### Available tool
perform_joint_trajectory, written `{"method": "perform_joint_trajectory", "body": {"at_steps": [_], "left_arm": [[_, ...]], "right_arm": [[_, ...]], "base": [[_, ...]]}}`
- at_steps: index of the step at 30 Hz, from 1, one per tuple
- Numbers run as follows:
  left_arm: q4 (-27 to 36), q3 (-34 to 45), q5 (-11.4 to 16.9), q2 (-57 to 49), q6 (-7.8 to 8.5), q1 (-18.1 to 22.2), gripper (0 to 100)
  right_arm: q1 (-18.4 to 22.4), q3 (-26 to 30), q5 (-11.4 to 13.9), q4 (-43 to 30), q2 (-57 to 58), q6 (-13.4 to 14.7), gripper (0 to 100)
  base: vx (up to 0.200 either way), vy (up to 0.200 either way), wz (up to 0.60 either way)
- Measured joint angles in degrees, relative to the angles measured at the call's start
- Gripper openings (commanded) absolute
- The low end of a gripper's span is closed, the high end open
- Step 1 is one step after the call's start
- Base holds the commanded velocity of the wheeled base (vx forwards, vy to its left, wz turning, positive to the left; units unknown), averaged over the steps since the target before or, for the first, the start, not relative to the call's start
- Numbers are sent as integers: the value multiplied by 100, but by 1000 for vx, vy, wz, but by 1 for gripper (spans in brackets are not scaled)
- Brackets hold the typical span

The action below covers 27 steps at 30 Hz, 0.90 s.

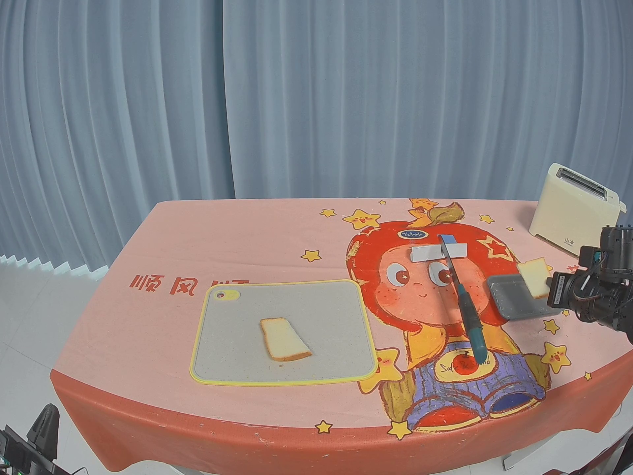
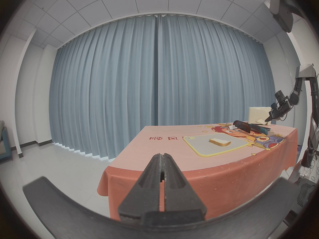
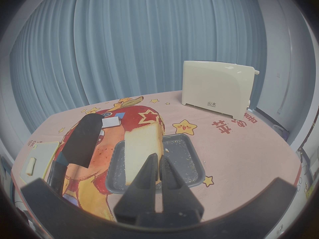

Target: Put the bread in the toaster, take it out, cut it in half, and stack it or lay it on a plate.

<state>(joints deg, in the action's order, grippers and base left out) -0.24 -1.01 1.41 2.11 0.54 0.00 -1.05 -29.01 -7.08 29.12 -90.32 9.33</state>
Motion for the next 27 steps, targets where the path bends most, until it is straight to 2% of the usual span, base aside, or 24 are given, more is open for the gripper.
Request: {"method": "perform_joint_trajectory", "body": {"at_steps": [27], "left_arm": [[2, 0, 0, 0, -2, 0, 0]], "right_arm": [[74, -23, 5, 5, -362, 6, 0]], "base": [[0, 0, 0]]}}
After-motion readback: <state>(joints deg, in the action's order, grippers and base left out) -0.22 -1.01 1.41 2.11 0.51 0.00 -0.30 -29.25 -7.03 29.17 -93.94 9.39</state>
